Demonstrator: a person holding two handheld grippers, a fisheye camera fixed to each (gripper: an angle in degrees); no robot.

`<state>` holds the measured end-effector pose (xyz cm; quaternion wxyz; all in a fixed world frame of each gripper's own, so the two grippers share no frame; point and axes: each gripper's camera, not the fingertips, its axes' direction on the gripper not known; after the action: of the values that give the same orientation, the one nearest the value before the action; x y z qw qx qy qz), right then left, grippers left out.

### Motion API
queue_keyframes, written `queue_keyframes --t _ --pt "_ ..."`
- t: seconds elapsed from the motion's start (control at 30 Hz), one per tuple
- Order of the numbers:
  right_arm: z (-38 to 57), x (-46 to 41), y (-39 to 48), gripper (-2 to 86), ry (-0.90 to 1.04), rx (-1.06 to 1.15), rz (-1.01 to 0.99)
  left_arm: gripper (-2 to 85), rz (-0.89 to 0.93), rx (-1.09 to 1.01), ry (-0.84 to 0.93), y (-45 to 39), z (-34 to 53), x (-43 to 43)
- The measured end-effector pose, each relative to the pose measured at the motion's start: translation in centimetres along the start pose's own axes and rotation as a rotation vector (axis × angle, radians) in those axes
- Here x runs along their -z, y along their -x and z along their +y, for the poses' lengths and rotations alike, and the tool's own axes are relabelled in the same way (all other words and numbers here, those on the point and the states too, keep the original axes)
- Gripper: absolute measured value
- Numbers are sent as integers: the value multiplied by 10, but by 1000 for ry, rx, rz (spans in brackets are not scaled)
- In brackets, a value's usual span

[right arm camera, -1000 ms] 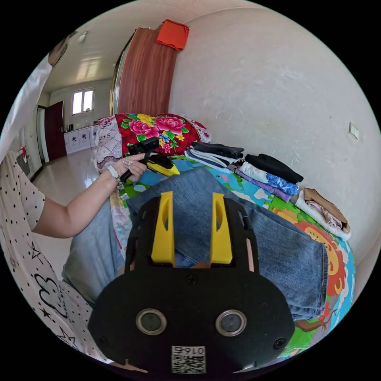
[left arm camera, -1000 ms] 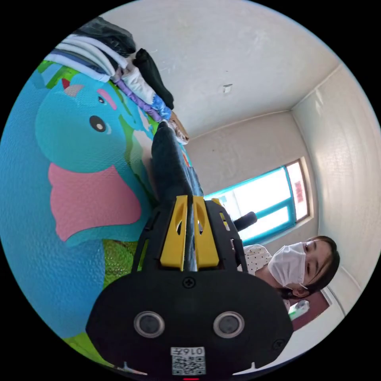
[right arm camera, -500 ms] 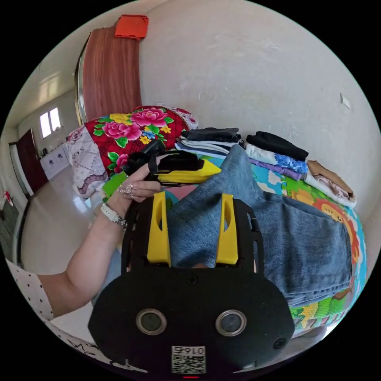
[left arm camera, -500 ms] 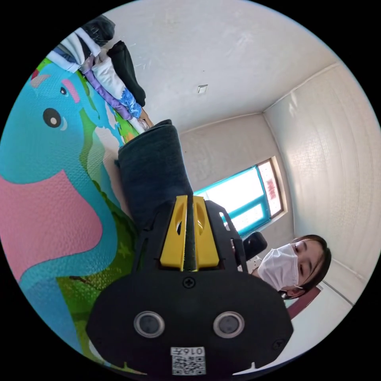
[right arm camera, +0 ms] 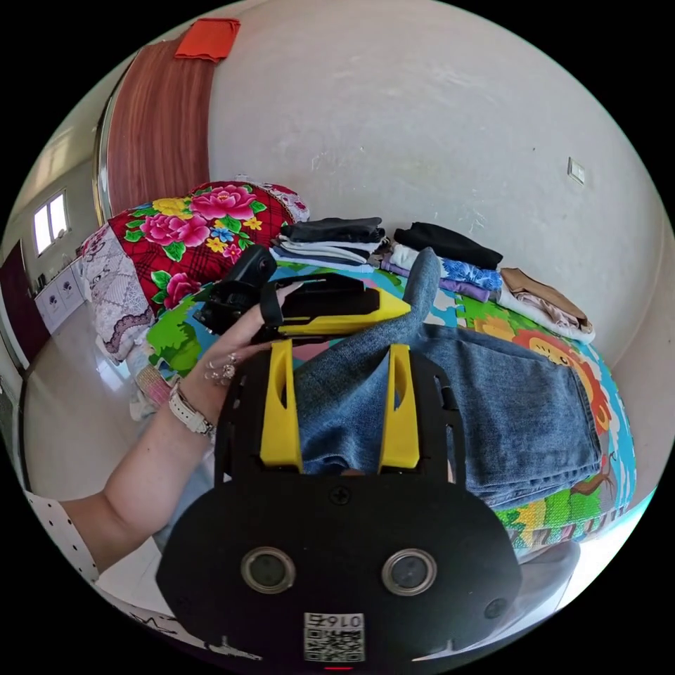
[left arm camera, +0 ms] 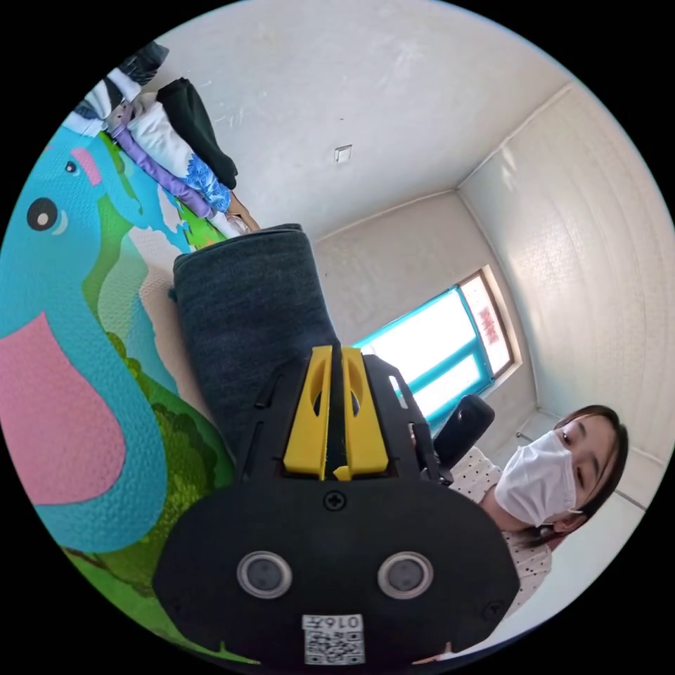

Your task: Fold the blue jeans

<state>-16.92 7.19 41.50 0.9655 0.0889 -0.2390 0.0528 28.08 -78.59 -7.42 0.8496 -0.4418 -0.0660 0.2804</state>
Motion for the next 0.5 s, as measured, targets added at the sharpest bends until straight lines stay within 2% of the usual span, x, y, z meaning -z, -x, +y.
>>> queue_keyframes --t 0.17,0.27,0.33,0.4,0.47,0.5 --pt "-2 -13 -31 174 16 -22 -60 -9 -53 -64 -31 -8 24 -25" --pt "-2 -19 -55 171 38 -40 -125 -9 -17 -49 -58 -1 39 -40" --pt "-3 -22 -74 168 55 -62 -181 -10 41 -28 -102 9 50 -48" --pt "-7 -27 -93 159 89 -70 -244 -10 274 -33 -176 24 66 -64" --pt "-12 -39 -117 143 139 -93 -300 -10 375 -3 -245 33 79 -76" --pt "-14 -43 -122 140 160 -92 -304 -10 347 -24 -268 32 87 -82"
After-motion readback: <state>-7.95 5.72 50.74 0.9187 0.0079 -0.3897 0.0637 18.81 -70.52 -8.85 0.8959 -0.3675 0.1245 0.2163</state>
